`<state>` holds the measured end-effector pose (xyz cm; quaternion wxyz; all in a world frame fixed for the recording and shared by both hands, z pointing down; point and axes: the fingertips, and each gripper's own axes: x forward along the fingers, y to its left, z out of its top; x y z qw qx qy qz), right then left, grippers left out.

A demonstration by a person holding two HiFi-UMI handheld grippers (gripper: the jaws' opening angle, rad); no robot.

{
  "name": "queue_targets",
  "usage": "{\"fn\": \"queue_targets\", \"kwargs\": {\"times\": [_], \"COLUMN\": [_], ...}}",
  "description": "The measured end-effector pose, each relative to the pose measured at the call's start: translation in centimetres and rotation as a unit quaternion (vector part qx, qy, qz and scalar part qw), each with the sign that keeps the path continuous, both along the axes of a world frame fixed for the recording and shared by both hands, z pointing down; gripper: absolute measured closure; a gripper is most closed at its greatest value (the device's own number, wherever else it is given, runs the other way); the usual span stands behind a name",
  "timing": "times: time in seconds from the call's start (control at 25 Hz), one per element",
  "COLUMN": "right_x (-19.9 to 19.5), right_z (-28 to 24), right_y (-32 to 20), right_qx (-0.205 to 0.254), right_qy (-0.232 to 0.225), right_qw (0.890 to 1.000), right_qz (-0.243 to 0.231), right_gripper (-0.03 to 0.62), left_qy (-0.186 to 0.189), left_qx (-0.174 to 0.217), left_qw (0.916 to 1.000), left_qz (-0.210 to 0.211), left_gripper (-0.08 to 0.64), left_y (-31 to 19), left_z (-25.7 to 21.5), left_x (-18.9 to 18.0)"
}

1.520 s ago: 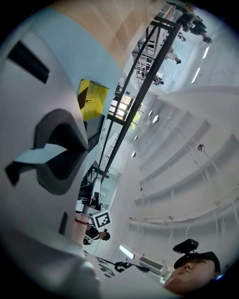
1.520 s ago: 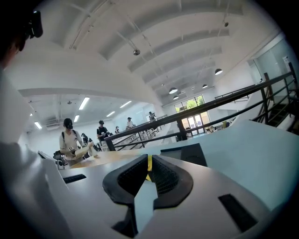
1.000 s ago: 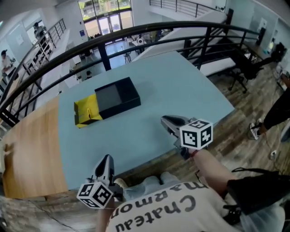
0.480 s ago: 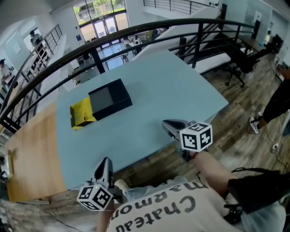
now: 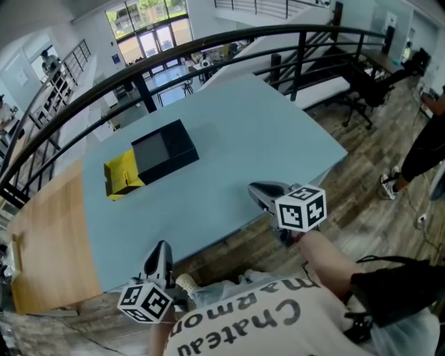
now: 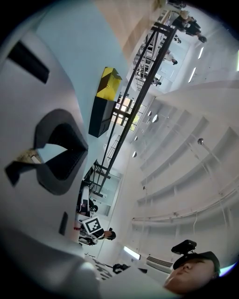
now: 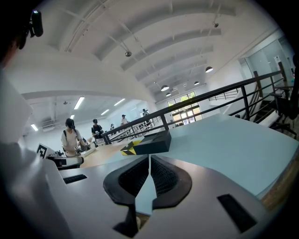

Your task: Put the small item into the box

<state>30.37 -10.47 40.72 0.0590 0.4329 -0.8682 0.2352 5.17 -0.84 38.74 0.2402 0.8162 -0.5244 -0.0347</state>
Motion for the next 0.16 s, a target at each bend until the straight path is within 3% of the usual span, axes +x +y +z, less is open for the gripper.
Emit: {"fn": "queue_targets", "kwargs": {"times": [0.16], "right_x": [0.08], "right_z": [0.10], "right_y": [-0.19], "right_qx": [-0.002], "right_qy": [0.001], "right_qw": [1.000], "right_qz": [0.002], "right_gripper": [0.549], "left_qy": [0.001], "left_qx": [0.002], "left_qw": [1.0000], "left_qz": [0.001], "left_gripper": [0.558], "left_y": [-0.38], "left_z": [0.02], "left_x": [-0.12]}}
